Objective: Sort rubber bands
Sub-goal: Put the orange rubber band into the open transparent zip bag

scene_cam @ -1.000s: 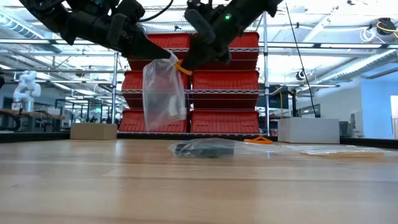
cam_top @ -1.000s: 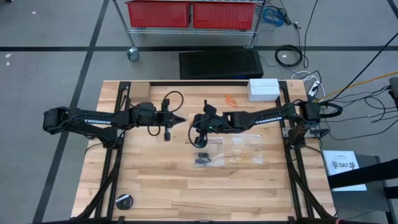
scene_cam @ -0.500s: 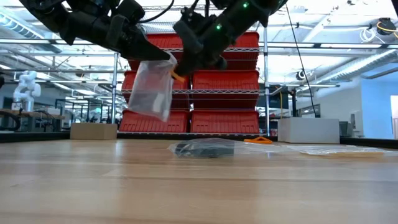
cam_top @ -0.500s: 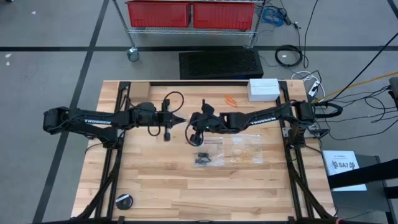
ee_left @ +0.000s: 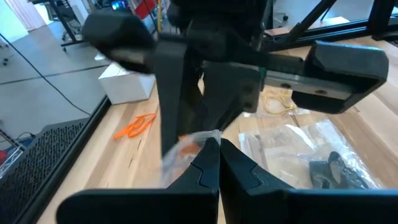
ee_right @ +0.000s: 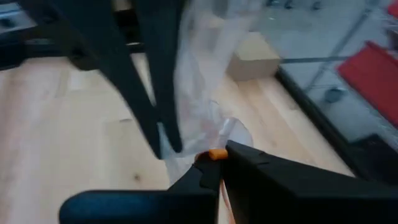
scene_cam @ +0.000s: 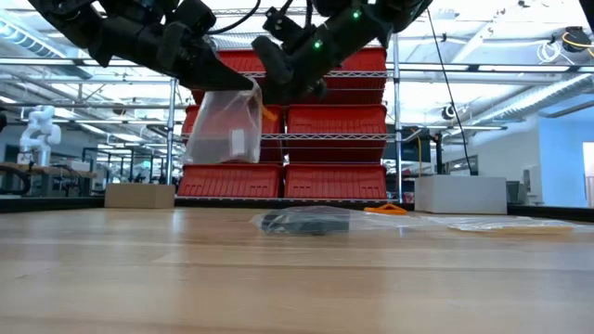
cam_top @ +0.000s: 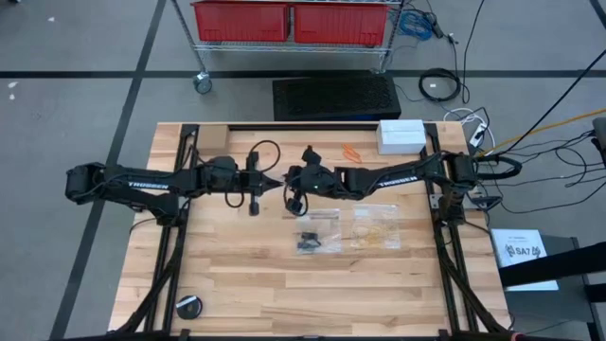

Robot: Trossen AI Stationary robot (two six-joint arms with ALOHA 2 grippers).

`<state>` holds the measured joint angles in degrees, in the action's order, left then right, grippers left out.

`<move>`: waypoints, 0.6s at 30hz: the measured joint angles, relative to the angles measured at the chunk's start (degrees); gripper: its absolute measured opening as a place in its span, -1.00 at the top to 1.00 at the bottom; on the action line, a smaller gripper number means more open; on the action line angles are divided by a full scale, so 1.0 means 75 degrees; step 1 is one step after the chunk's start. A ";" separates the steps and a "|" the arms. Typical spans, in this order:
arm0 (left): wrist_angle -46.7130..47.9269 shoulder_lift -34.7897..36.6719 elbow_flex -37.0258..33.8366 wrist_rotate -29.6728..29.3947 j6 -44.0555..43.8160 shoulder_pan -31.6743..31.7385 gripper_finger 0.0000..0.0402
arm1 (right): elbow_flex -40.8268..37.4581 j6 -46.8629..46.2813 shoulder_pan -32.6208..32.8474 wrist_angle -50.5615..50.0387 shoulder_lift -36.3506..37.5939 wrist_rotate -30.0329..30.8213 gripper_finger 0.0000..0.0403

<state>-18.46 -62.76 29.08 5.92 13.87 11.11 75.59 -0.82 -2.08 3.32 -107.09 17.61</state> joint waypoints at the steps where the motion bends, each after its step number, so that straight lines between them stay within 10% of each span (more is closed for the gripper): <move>1: 0.0008 0.0000 0.0000 0.0015 0.0000 -0.0005 1.00 | 0.0000 0.0010 -0.0008 0.0011 -0.0047 -0.0273 1.00; 18: -0.0066 -0.0003 0.0000 -0.0022 -0.0004 0.0003 1.00 | 0.0000 -0.1030 0.0001 -0.0421 -0.0073 -0.1207 0.34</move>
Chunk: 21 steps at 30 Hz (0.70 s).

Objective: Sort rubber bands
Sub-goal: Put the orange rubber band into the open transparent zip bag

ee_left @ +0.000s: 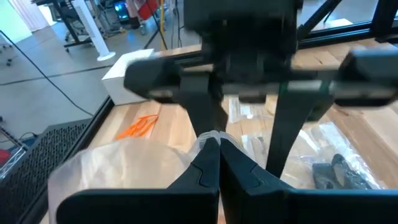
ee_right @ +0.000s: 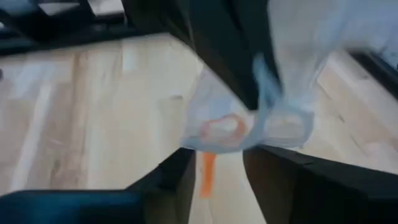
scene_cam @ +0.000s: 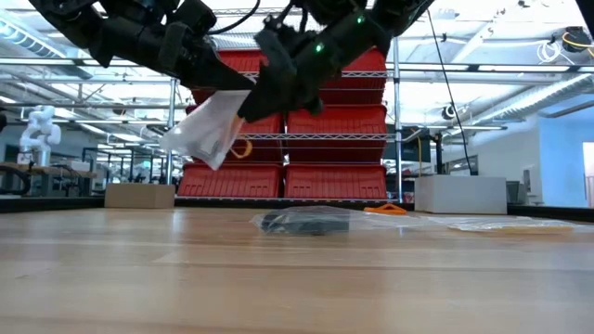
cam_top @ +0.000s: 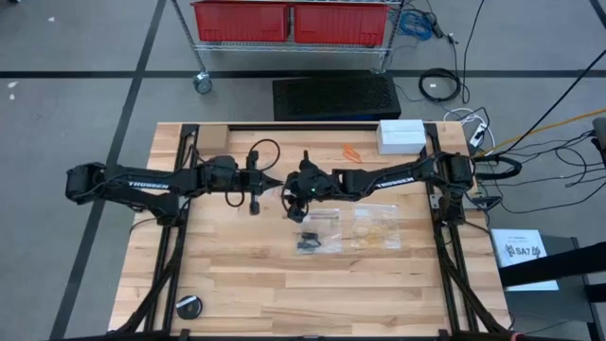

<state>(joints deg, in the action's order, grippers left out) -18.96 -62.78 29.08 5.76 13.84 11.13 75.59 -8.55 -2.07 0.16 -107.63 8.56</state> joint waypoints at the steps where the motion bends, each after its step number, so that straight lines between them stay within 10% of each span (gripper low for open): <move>1: -0.0011 -0.0010 0.0000 0.0000 -0.0010 -0.0002 1.00 | 0.0002 -0.0033 0.0000 -0.0025 0.0077 0.0004 0.30; 21: -0.1208 -0.0731 -0.0003 0.0000 -0.0407 -0.0002 1.00 | -0.1097 -0.0056 -0.0032 -0.5023 0.2779 -0.0147 0.25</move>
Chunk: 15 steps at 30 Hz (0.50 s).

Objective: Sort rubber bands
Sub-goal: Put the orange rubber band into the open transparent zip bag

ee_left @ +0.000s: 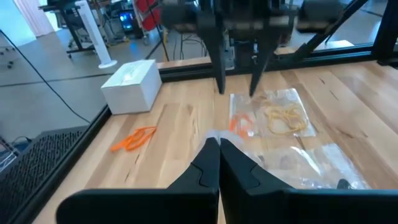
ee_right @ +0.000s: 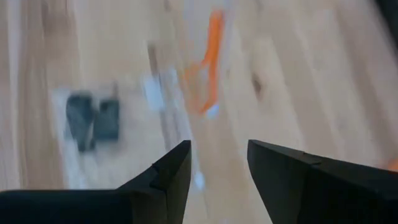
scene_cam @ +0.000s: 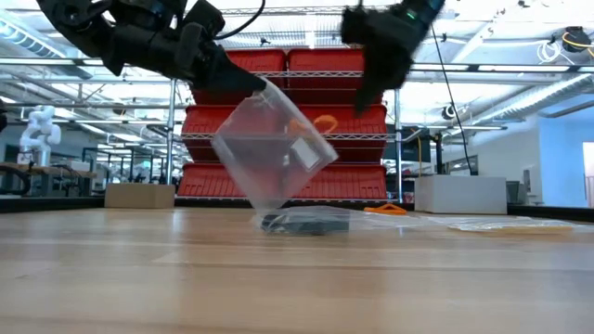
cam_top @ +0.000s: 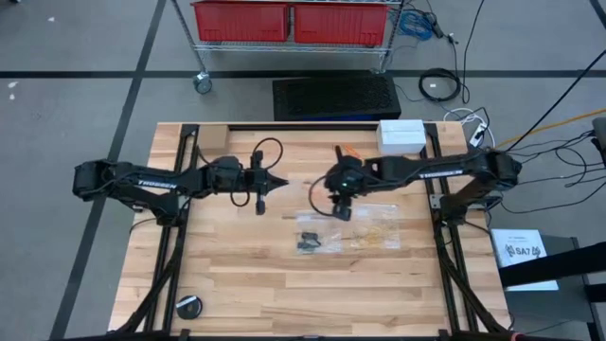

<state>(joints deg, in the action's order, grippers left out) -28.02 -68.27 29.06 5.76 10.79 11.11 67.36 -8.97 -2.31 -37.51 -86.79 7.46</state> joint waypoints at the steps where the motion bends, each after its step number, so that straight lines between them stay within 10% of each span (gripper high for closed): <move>1: 0.0002 0.0000 0.0000 0.0000 0.0000 0.0001 1.00 | -0.0435 -0.0115 0.0000 0.0318 0.0177 -0.0060 0.25; 9: -0.0041 0.0000 0.0000 -0.0003 -0.0152 0.0003 1.00 | -0.4482 -0.1191 0.0087 0.7098 0.0889 -0.0372 0.31; 15: -0.0033 0.0003 0.0000 -0.0015 -0.0189 0.0003 1.00 | -0.5163 -0.1611 0.0006 0.9808 0.0178 -0.0107 0.35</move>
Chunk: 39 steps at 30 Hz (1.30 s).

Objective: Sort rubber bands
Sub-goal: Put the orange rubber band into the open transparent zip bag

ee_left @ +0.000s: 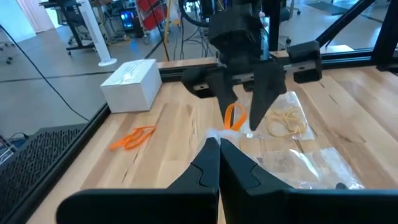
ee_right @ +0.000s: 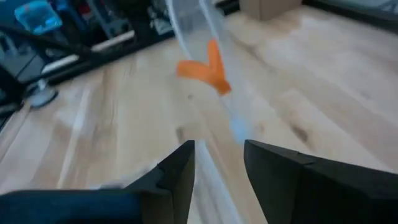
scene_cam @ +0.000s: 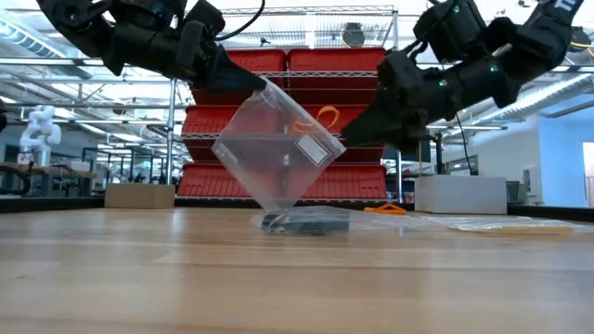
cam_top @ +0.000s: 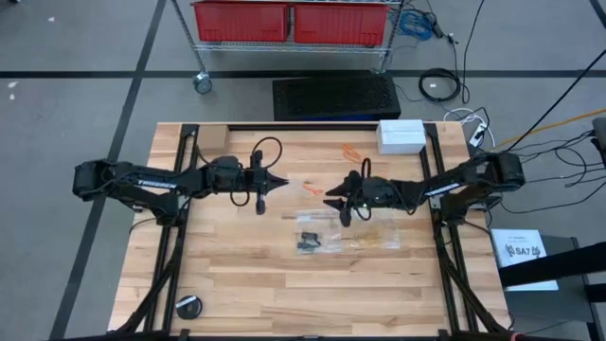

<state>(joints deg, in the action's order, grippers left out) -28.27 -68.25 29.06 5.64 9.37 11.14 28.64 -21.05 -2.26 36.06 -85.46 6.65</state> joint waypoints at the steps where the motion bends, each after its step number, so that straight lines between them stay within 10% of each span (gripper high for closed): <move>1: -0.0005 0.0000 0.0000 -0.0009 0.0000 0.0001 1.00 | 0.0071 0.0087 0.0002 0.0031 -0.0127 -0.0002 0.35; 9: -0.0082 0.0000 -0.0003 -0.0022 0.0003 0.0007 1.00 | 0.0522 0.0811 0.0012 0.0107 -0.1039 0.1149 0.43; 15: -0.0072 0.0000 -0.0003 -0.0047 0.0006 0.0006 1.00 | 0.0640 0.1312 0.0113 0.0464 -0.1109 0.1625 0.94; 30: -0.0672 -0.0114 -0.0003 -0.0084 -0.0198 -0.0161 1.00 | 0.0695 0.1611 0.0303 -0.0216 0.0496 0.1450 0.99; 39: -0.1386 -0.0951 -0.0003 -0.0318 -0.0134 -0.0169 1.00 | 0.2676 0.2335 0.0368 -0.4008 0.0544 0.1289 1.00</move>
<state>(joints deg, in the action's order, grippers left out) -38.66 -75.38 29.04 3.26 8.36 9.87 48.71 -3.54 0.50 6.00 -81.38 16.32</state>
